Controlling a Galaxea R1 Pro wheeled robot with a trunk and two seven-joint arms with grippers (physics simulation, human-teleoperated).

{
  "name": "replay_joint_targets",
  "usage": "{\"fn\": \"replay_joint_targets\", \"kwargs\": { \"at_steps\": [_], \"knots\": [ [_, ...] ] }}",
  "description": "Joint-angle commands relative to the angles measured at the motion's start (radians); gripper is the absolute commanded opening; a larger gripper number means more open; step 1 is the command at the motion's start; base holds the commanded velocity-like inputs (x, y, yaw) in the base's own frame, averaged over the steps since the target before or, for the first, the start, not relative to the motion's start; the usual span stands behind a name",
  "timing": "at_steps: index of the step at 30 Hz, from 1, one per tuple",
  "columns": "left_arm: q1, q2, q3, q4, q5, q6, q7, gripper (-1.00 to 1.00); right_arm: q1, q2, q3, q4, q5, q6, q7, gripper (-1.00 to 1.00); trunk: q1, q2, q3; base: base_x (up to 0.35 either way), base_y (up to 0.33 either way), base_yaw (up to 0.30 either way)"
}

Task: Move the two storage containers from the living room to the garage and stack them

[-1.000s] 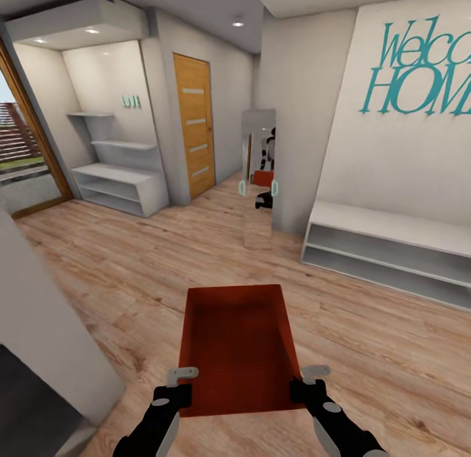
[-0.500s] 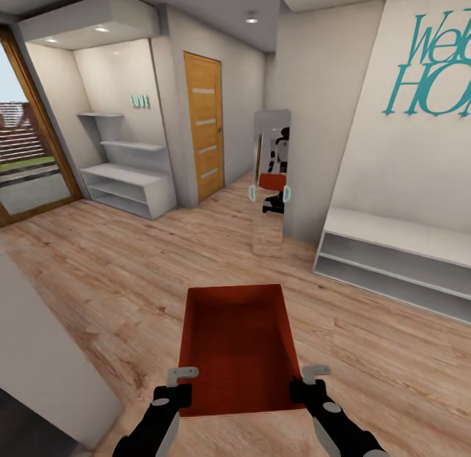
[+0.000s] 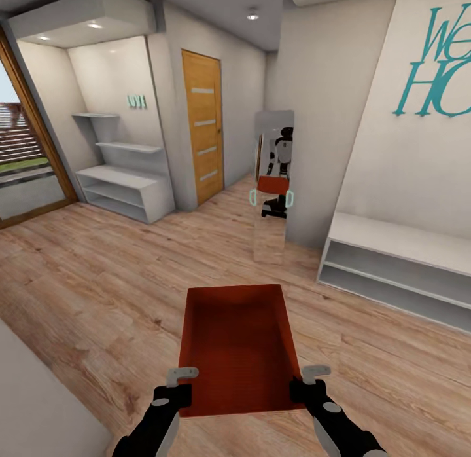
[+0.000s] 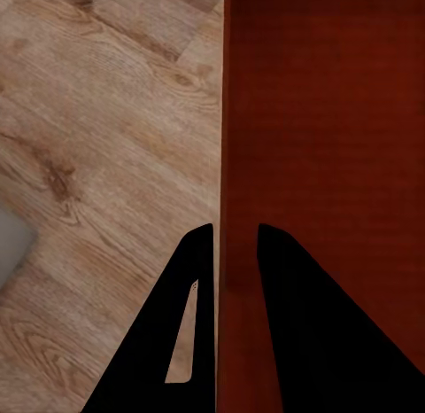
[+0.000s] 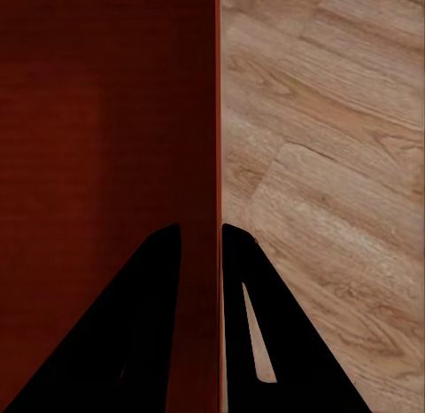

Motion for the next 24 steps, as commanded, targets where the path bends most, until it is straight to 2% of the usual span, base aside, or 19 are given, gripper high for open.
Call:
{"fn": "replay_joint_targets", "kwargs": {
  "at_steps": [1, 20, 24],
  "knots": [
    [-0.001, -0.001, 0.001, -0.002, -0.018, 0.008, 0.003, -1.0, -0.002, -0.007, 0.014, 0.001, -0.011, -0.004, -0.001, -1.0, 0.001, -0.002, -0.002, 0.33, 0.0, 0.0],
    [-0.001, -0.001, 0.003, 0.0, -0.017, 0.003, 0.0, -1.0, -0.002, -0.007, 0.013, 0.001, -0.01, -0.004, -0.001, -1.0, 0.001, -0.002, -0.002, 0.33, 0.0, 0.0],
    [-0.001, -0.001, 0.003, 0.0, -0.017, 0.003, 0.001, -1.0, -0.002, -0.007, 0.013, 0.001, -0.01, -0.004, -0.001, -1.0, 0.001, -0.002, -0.003, 0.33, 0.0, 0.114]
  ]
}}
